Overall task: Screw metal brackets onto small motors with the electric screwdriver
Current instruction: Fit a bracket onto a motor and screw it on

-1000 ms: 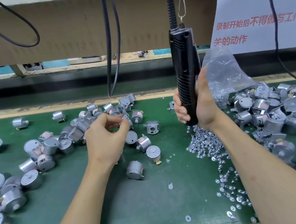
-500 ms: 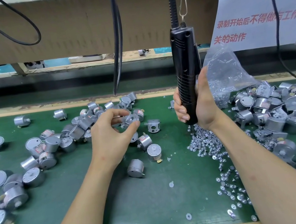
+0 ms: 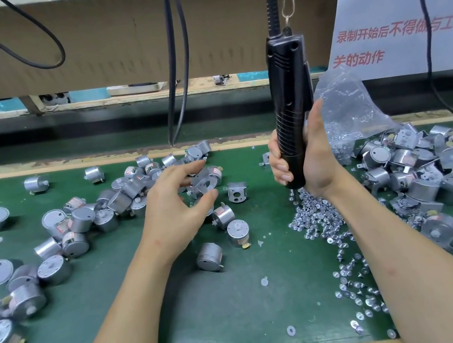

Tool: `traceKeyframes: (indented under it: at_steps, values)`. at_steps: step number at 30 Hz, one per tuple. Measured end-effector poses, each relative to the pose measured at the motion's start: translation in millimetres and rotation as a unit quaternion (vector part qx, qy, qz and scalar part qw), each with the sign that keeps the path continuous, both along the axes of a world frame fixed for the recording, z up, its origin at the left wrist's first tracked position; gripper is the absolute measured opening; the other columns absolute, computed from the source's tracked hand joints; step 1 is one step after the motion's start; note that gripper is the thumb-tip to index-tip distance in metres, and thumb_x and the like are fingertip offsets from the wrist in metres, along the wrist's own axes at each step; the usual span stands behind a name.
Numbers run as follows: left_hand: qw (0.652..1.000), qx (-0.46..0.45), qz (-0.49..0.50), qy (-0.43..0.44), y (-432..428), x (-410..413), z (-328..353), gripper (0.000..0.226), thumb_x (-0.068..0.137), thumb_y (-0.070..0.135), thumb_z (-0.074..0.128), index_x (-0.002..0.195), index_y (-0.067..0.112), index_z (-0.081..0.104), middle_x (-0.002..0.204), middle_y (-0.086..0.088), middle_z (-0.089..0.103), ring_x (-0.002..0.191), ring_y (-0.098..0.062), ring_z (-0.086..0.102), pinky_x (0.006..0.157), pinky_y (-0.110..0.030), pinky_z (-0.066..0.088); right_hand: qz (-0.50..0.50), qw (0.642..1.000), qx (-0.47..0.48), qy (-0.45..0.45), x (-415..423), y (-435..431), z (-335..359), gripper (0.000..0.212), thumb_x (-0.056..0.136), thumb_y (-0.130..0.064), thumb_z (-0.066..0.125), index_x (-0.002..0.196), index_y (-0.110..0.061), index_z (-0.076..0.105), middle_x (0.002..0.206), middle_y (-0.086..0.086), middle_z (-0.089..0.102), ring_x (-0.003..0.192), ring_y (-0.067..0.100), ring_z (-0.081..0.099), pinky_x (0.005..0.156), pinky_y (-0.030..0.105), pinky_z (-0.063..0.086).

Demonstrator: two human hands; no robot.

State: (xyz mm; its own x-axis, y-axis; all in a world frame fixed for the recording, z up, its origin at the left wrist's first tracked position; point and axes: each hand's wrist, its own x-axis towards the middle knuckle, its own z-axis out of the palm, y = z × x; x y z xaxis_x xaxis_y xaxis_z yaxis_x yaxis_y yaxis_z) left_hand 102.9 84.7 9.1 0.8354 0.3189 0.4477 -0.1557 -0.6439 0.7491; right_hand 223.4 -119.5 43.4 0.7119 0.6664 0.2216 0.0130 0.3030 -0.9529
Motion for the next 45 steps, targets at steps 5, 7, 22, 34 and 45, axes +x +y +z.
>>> traceKeyframes:
  at_steps: [5, 7, 22, 34, 45]
  values:
    - [0.992, 0.092, -0.086, 0.012, 1, -8, 10, 0.037, 0.075, 0.023, 0.070, 0.110, 0.032, 0.073, 0.110, 0.014, 0.059, 0.106, -0.001, 0.056, 0.083, -0.005, 0.034, -0.006, 1.000, 0.018, -0.015, -3, 1, 6, 0.085, 0.059, -0.101, 0.041, 0.063, -0.017, 0.053, 0.051, 0.000, 0.046, 0.038, 0.014, 0.038, 0.045, 0.022, 0.038]
    - [0.986, 0.116, -0.117, 0.011, -2, -10, 13, 0.027, 0.071, 0.022, 0.070, 0.095, 0.032, 0.076, 0.105, 0.012, 0.059, 0.103, -0.004, 0.057, 0.085, -0.005, 0.034, -0.007, 1.000, 0.017, -0.019, -5, 3, 7, 0.086, 0.058, -0.101, 0.042, 0.063, -0.016, 0.053, 0.051, 0.000, 0.046, 0.038, 0.015, 0.038, 0.044, 0.022, 0.038]
    - [0.951, 0.250, -0.149, 0.100, -14, -12, 7, 0.042, 0.069, 0.048, 0.064, 0.107, 0.031, 0.069, 0.096, 0.015, 0.038, 0.091, -0.005, 0.046, 0.075, -0.029, 0.048, -0.020, 0.999, 0.028, -0.018, -10, 10, 9, 0.086, 0.054, -0.102, 0.044, 0.062, -0.018, 0.054, 0.051, 0.001, 0.046, 0.038, 0.015, 0.038, 0.044, 0.023, 0.037]
    - [0.955, 0.248, -0.120, 0.111, -26, -9, 6, 0.045, 0.072, 0.068, 0.059, 0.096, 0.031, 0.071, 0.094, 0.010, 0.038, 0.084, -0.007, 0.046, 0.076, -0.035, 0.050, -0.051, 0.998, 0.028, -0.025, -15, 17, 8, 0.091, 0.052, -0.104, 0.044, 0.065, -0.015, 0.053, 0.052, 0.003, 0.046, 0.040, 0.018, 0.039, 0.045, 0.025, 0.034]
    - [0.944, 0.293, -0.102, 0.111, -30, -13, 12, 0.034, 0.069, 0.051, 0.063, 0.095, 0.029, 0.071, 0.088, 0.008, 0.044, 0.080, -0.012, 0.044, 0.074, -0.032, 0.046, -0.051, 0.998, 0.025, -0.035, -19, 19, 9, 0.089, 0.056, -0.101, 0.042, 0.068, -0.013, 0.051, 0.054, 0.002, 0.047, 0.041, 0.017, 0.041, 0.046, 0.025, 0.035]
